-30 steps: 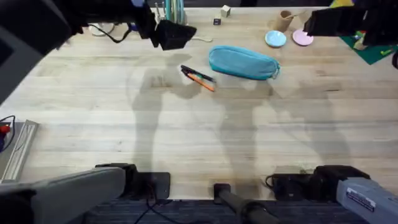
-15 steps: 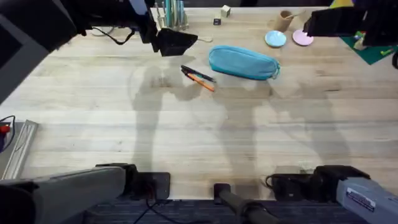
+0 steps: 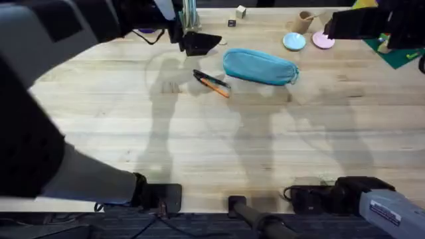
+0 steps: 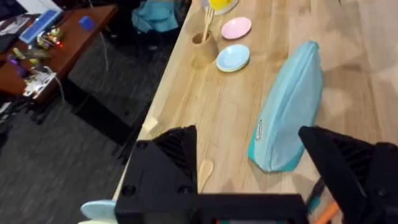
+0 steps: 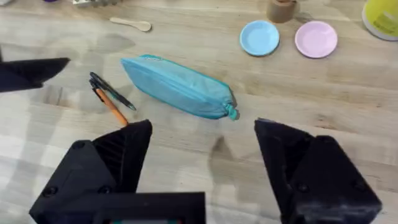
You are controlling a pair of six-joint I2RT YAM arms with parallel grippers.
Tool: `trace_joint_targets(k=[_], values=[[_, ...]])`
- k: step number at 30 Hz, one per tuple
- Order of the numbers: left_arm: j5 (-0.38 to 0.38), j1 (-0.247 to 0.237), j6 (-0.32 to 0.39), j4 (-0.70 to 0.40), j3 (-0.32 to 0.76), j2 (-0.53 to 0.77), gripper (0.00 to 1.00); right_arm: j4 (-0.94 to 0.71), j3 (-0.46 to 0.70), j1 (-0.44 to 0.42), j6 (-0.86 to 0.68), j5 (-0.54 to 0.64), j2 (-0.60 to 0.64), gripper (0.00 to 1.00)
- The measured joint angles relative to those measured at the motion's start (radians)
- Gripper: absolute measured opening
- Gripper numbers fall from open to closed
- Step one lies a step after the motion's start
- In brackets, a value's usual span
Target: Unzip the bag, pick up the pens from the table one at a time and place them inside, then zip the bag closed.
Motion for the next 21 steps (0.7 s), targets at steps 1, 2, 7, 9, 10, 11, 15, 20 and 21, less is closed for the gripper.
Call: trace_joint_targets(k=[1, 2, 7, 9, 10, 11, 15, 20, 21], values=[[0.007, -0.005, -0.019, 0.023, 0.000, 0.018, 0.991, 0.000, 0.000, 0.000, 0.000, 0.000, 0.000, 0.998], [0.013, -0.008, -0.033, 0.034, 0.000, 0.032, 0.991, -0.001, 0.000, 0.000, 0.000, 0.000, 0.000, 0.998], [0.028, -0.038, -0.073, 0.041, 0.000, 0.103, 0.991, 0.000, 0.000, 0.000, 0.000, 0.000, 0.000, 0.998], [0.036, -0.052, -0.081, 0.058, 0.000, 0.134, 0.991, 0.000, 0.000, 0.000, 0.000, 0.000, 0.000, 0.998], [0.041, -0.057, -0.083, 0.067, 0.000, 0.148, 0.991, 0.000, 0.000, 0.000, 0.000, 0.000, 0.000, 0.998], [0.046, -0.063, -0.087, 0.080, 0.000, 0.165, 0.991, -0.001, 0.000, 0.000, 0.000, 0.000, 0.000, 0.998], [0.059, -0.083, -0.098, 0.125, 0.000, 0.223, 0.991, -0.001, 0.000, 0.000, 0.000, 0.000, 0.000, 0.997], [0.070, -0.109, -0.118, 0.168, 0.000, 0.278, 0.990, 0.000, 0.000, 0.000, 0.000, 0.000, 0.000, 0.997], [0.070, -0.114, -0.120, 0.176, 0.000, 0.287, 0.991, -0.001, 0.000, 0.000, 0.000, 0.000, 0.000, 0.997]])
